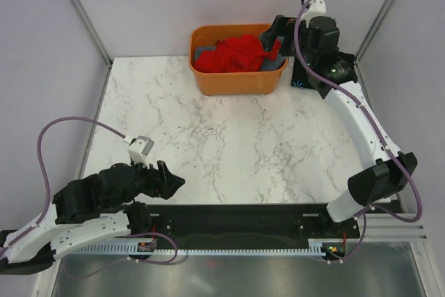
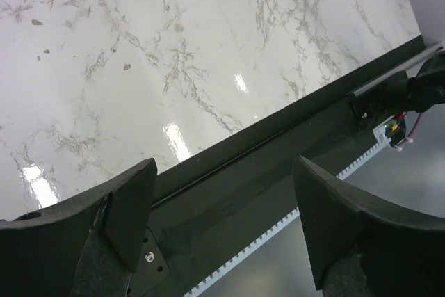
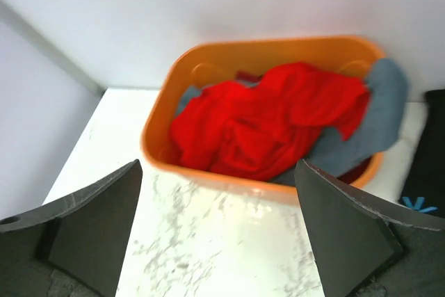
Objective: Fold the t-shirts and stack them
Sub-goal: Grab the tshirt from the pile, then move the tshirt to the center of the board, then flatten the tshirt out
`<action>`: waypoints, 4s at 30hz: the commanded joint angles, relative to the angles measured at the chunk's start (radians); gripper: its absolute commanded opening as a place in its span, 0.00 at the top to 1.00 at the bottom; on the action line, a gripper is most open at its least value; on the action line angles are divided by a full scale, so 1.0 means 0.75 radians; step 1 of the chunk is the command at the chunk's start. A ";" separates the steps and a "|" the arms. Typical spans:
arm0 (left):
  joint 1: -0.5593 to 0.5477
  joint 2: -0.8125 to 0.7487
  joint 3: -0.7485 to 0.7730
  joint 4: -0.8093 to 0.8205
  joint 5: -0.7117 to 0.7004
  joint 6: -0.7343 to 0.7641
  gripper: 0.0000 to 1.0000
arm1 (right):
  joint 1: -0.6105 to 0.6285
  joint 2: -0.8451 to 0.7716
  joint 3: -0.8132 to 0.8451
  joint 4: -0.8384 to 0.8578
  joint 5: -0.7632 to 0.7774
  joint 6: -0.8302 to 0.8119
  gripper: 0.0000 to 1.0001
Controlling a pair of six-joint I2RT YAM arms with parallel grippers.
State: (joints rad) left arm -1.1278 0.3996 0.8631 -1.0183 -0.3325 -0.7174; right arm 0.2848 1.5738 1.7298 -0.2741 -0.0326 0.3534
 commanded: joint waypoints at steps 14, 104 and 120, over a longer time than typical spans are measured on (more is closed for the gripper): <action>-0.002 0.009 0.015 -0.025 -0.109 -0.101 0.15 | 0.173 0.754 0.677 -0.238 -0.143 -0.080 0.02; 1.177 0.903 -0.103 0.585 0.492 0.173 0.04 | 0.841 0.616 -0.177 -0.731 0.929 0.353 0.42; 1.181 0.829 -0.187 0.607 0.531 0.145 0.04 | 0.831 0.710 -0.196 -0.712 0.933 0.353 0.53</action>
State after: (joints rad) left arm -0.2481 1.0470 0.7303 -0.5949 0.0383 -0.6304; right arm 0.9104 2.1117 1.5921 -0.8093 0.6445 0.6197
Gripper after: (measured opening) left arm 0.960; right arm 0.476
